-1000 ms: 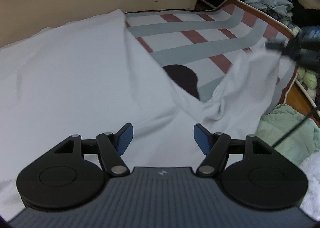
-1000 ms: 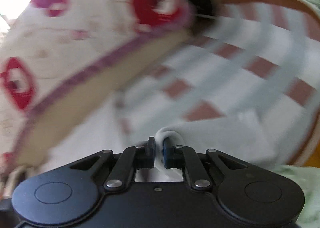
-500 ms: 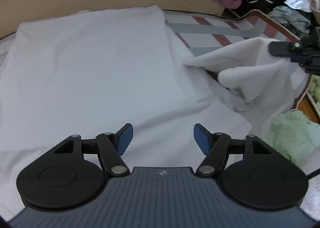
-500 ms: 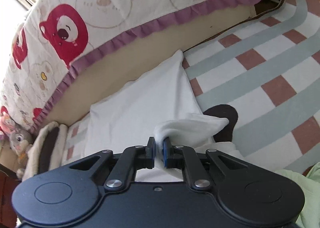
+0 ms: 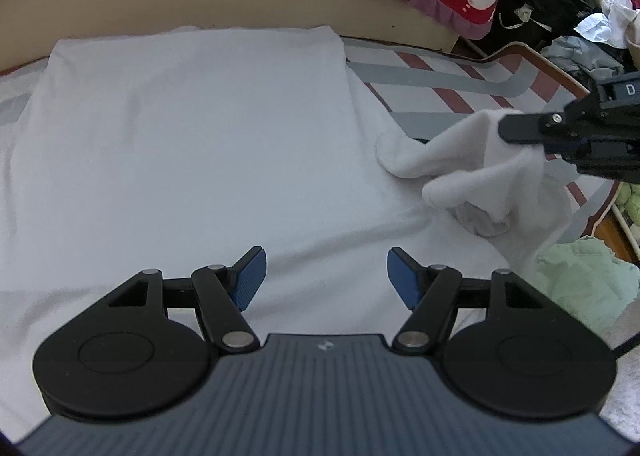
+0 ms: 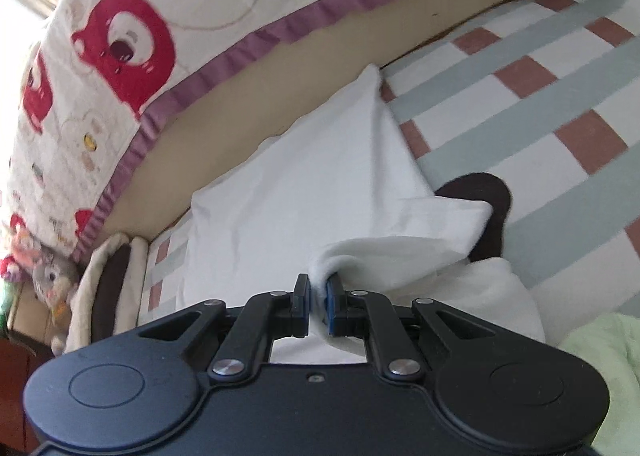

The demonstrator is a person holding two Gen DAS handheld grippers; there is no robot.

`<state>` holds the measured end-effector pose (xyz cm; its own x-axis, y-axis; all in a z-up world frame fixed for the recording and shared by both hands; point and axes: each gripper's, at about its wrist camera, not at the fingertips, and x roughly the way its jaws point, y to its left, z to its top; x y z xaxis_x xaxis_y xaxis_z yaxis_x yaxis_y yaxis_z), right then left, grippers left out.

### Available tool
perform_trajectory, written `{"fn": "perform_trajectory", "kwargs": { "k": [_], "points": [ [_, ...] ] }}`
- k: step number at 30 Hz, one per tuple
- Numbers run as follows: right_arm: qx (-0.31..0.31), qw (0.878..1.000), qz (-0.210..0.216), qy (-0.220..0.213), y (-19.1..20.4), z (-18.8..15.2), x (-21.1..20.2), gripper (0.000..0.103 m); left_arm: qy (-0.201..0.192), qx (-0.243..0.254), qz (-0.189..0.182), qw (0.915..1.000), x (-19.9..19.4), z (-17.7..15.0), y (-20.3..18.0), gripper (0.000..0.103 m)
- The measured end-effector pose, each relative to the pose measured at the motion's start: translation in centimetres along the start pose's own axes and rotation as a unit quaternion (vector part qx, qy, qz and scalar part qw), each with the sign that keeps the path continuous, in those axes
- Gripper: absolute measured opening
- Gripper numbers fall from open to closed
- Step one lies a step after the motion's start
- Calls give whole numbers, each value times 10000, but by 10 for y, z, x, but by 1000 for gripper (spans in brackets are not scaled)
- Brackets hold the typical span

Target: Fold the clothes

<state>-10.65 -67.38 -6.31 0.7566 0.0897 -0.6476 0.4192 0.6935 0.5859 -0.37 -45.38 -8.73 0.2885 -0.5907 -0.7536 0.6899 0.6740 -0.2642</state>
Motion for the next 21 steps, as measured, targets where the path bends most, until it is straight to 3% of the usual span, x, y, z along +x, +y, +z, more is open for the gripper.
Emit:
{"fn": "perform_trajectory", "kwargs": {
  "k": [4, 5, 7, 9, 11, 12, 17, 21],
  "points": [
    [-417, 9989, 54, 184, 12, 1, 13, 11, -81, 10, 25, 10000, -9, 4, 2, 67],
    [-440, 9984, 202, 295, 13, 1, 16, 15, -116, 8, 28, 9999, -13, 5, 2, 67],
    [-209, 9930, 943, 680, 6, 1, 20, 17, -175, -1, 56, 9998, -21, 8, 1, 67],
    [178, 9823, 1686, 801, -6, 2, 15, 27, -270, 37, 36, 9996, -31, 8, 1, 67],
    [643, 9767, 2014, 355, -22, 6, -4, 59, -359, 52, 41, 9993, -40, 7, 1, 67],
    [846, 9744, 2081, 76, -29, 7, -14, 60, -369, 21, 25, 9993, -41, 6, 2, 67],
    [1542, 9728, 1494, -870, -62, 5, -49, 60, -351, -40, -123, 9993, -38, 4, 0, 67],
    [1903, 9727, 955, -923, -78, 3, -54, 60, -196, 347, -179, 9990, -21, 2, -16, 70]
  ]
}}
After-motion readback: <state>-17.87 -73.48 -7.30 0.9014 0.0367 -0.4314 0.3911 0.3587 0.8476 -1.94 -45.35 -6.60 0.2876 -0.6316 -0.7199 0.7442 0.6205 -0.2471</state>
